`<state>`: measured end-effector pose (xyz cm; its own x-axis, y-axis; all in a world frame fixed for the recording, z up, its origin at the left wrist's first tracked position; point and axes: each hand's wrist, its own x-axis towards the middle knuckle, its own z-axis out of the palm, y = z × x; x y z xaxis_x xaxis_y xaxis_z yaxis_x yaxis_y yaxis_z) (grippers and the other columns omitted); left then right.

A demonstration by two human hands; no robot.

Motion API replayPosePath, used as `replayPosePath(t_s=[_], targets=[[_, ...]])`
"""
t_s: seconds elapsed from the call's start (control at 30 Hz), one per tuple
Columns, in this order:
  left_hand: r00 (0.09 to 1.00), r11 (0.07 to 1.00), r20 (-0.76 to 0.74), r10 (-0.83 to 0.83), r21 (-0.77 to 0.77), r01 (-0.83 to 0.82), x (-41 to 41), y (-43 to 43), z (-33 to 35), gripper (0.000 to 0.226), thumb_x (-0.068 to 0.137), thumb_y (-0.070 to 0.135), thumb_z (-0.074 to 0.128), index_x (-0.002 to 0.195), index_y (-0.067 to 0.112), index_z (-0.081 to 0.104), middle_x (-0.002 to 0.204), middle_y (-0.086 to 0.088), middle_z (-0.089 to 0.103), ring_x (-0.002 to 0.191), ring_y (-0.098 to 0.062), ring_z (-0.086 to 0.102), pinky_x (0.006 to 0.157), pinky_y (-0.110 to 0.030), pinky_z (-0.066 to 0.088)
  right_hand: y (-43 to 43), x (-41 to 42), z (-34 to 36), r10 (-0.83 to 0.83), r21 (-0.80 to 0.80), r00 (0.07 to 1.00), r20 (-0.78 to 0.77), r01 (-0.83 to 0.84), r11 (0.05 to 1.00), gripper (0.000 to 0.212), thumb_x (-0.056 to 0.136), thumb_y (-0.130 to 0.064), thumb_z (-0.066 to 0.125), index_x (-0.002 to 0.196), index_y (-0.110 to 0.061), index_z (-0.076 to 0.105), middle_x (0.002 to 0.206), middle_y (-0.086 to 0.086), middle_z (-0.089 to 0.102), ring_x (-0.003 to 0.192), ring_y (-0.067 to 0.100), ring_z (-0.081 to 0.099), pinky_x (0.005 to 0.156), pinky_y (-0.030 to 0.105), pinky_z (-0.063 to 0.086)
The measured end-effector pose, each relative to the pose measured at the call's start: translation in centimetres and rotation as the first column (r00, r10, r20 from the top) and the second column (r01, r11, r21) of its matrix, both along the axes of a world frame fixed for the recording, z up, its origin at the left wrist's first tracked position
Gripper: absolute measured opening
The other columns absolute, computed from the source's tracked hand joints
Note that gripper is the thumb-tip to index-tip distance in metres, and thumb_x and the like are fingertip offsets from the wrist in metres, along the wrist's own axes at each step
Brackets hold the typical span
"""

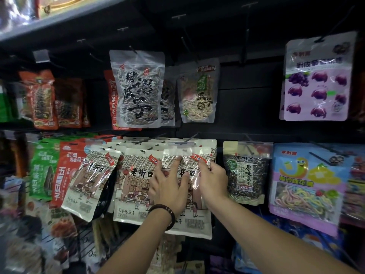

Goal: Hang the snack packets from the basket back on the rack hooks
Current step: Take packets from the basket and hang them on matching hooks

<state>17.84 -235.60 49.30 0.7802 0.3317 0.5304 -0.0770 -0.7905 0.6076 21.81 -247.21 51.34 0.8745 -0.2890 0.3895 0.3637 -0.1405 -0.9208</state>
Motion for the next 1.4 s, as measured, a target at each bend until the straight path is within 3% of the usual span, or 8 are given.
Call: replayPosePath(t_s=[0.3,0.43,0.63,0.77,0.97,1.13,1.27,1.4], targets=[[0.986,0.984,-0.163,-0.043,0.163,0.07,-0.1,-1.4,-1.0,0.066,0.097,0.065,0.045,0.157,0.053,0.02,0.172,-0.007,0.002,0.156,-0.042,0.008,0.122,-0.064,0.016,-0.9,2.0,-0.5,-0.01,-0.155,0.995,-0.095,-0.005,0.988,0.053,0.104,-0.055,0.054,0.128,-0.01,0.069,0.102,0.007,0.077,0.098,0.027,0.072,0.081,0.034,0.051],[0.974,0.933,-0.226,-0.032,0.343,0.11,-0.5,-1.1,-2.8,0.07,0.094,0.062,0.049,0.156,0.049,0.019,0.169,-0.004,0.011,0.151,-0.038,0.019,0.119,-0.061,0.026,-3.0,0.5,-0.5,0.048,-0.399,0.997,-0.065,-0.07,0.914,0.034,0.108,-0.044,0.054,0.113,-0.015,0.071,0.084,-0.002,0.07,0.069,0.014,0.066,0.054,0.016,0.04],[0.968,0.904,-0.241,-0.069,0.395,0.163,-4.6,-2.4,-6.8,0.063,0.095,0.055,0.055,0.152,0.044,0.03,0.16,0.006,0.032,0.145,-0.029,0.032,0.115,-0.052,0.034,-9.5,-5.0,-4.9,0.033,-0.534,0.986,-0.163,-0.116,0.837,0.043,0.104,-0.037,0.063,0.143,-0.02,0.055,0.13,0.0,0.066,0.118,0.019,0.065,0.099,0.036,0.055],[0.954,0.885,-0.258,-0.154,0.394,0.249,-9.8,-5.8,-13.2,0.052,0.09,0.051,0.058,0.139,0.038,0.047,0.14,0.005,0.048,0.129,-0.028,0.048,0.102,-0.048,0.044,-15.4,-12.3,-12.9,0.086,-0.57,0.968,-0.236,-0.21,0.794,0.017,0.1,-0.026,0.069,0.115,-0.021,0.066,0.102,-0.006,0.069,0.091,0.007,0.067,0.083,0.025,0.055],[0.638,0.841,-0.648,-0.416,-0.007,0.542,-18.3,-12.5,-29.3,0.045,0.086,0.064,0.048,0.119,0.038,0.063,0.118,0.007,0.068,0.106,-0.024,0.066,0.088,-0.042,0.057,-24.8,-23.4,-28.5,0.0,-0.676,0.894,-0.449,-0.339,0.654,0.004,0.097,-0.026,0.067,0.093,-0.028,0.068,0.088,-0.013,0.073,0.081,0.007,0.069,0.074,0.028,0.053],[0.298,0.805,-0.813,-0.5,-0.309,0.506,-24.0,-18.1,-38.3,0.084,0.063,0.066,0.045,0.118,0.008,0.072,0.124,-0.009,0.071,0.114,-0.018,0.064,0.098,-0.033,0.048,-31.6,-31.0,-41.2,-0.061,-0.423,0.569,-0.82,-0.531,0.734,0.011,0.078,-0.047,0.056,0.074,-0.039,0.062,0.091,-0.005,0.076,0.09,0.016,0.072,0.082,0.032,0.057],[0.175,0.863,-0.872,-0.458,-0.388,0.324,-25.1,-22.1,-44.9,0.041,0.081,0.059,0.065,0.093,0.019,0.067,0.092,0.0,0.063,0.096,-0.02,0.063,0.079,-0.034,0.052,-35.1,-34.9,-46.3,-0.08,-0.302,0.408,-0.909,-0.515,0.803,0.01,0.095,-0.033,0.067,0.102,-0.025,0.068,0.108,0.001,0.068,0.095,0.017,0.062,0.079,0.028,0.051],[0.149,0.862,-0.853,-0.501,-0.507,-0.006,-25.3,-26.1,-50.6,0.044,0.093,0.046,0.073,0.122,0.013,0.07,0.108,-0.006,0.074,0.091,-0.022,0.069,0.073,-0.034,0.058,-36.5,-37.0,-49.5,-0.034,-0.194,0.321,-0.947,-0.481,0.855,0.035,0.104,-0.026,0.065,0.135,-0.01,0.066,0.13,0.01,0.07,0.108,0.018,0.065,0.063,0.005,0.042]])
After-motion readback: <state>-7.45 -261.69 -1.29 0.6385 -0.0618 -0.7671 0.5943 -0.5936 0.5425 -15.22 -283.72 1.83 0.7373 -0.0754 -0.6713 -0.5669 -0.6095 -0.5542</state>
